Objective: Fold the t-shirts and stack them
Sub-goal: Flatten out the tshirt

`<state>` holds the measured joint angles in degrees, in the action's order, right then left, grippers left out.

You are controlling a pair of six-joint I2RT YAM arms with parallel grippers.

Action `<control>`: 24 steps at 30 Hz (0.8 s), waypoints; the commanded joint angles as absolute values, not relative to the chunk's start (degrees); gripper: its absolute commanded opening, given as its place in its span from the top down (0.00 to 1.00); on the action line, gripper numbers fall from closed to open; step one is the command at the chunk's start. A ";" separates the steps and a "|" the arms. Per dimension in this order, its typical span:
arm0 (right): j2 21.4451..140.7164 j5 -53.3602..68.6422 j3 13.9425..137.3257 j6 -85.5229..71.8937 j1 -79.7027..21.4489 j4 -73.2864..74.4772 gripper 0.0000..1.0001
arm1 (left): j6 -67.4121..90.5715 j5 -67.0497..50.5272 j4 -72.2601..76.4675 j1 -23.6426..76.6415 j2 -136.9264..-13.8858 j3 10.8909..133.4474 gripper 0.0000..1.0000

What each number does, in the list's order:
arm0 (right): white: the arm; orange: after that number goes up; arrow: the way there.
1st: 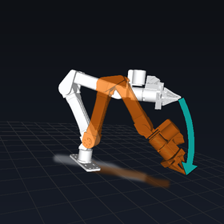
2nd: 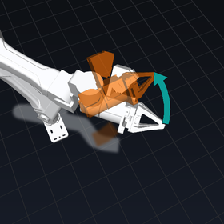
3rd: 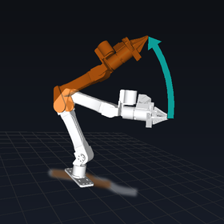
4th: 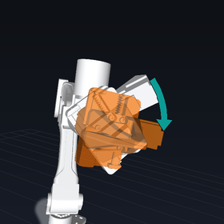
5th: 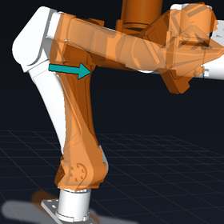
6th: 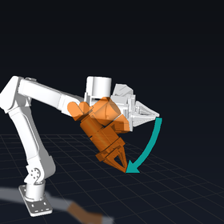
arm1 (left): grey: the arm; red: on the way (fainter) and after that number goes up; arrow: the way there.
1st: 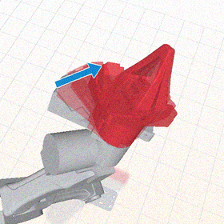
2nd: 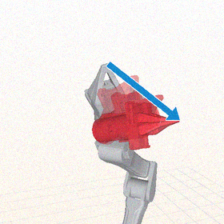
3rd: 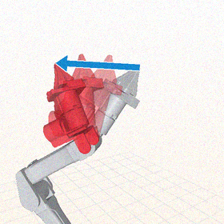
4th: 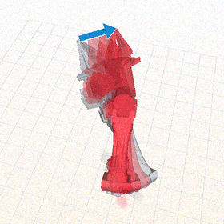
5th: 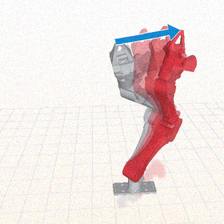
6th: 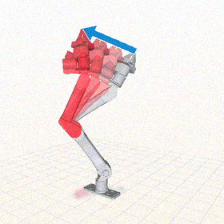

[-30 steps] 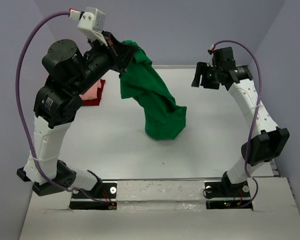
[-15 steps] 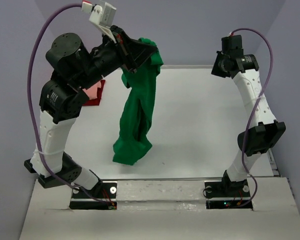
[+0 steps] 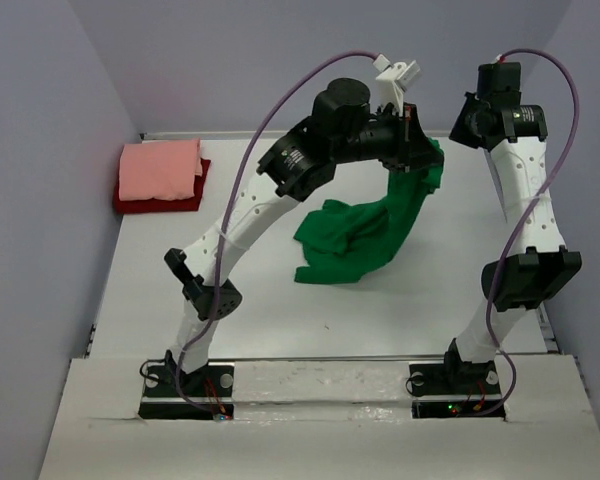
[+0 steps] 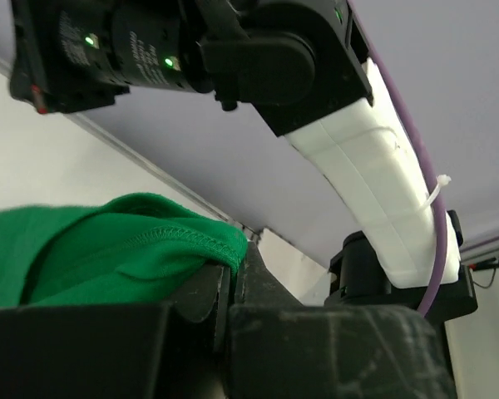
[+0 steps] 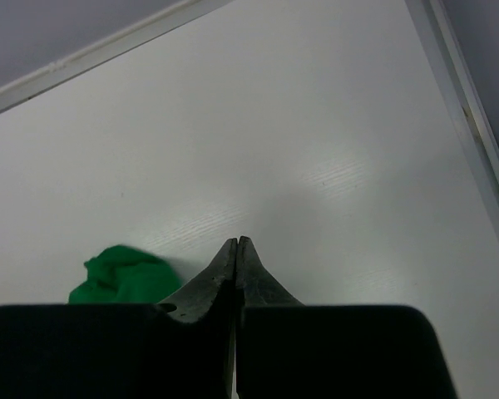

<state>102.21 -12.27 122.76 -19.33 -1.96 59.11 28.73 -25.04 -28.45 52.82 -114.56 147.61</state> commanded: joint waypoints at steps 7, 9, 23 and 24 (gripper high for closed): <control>98.88 -7.56 116.72 -19.34 -1.58 56.69 1.00 | 23.57 -16.64 -29.34 58.27 -98.45 149.50 1.00; 98.62 -7.47 116.63 -19.69 -1.58 56.60 1.00 | 21.10 -8.31 -32.51 58.27 -95.02 148.80 1.00; 98.97 -5.01 123.31 -19.16 -1.58 59.42 1.00 | 20.83 13.09 -43.05 53.44 -83.57 139.64 1.00; 98.79 -4.84 122.96 -19.07 -1.58 59.24 1.00 | 20.74 13.18 -43.50 53.44 -84.19 140.62 1.00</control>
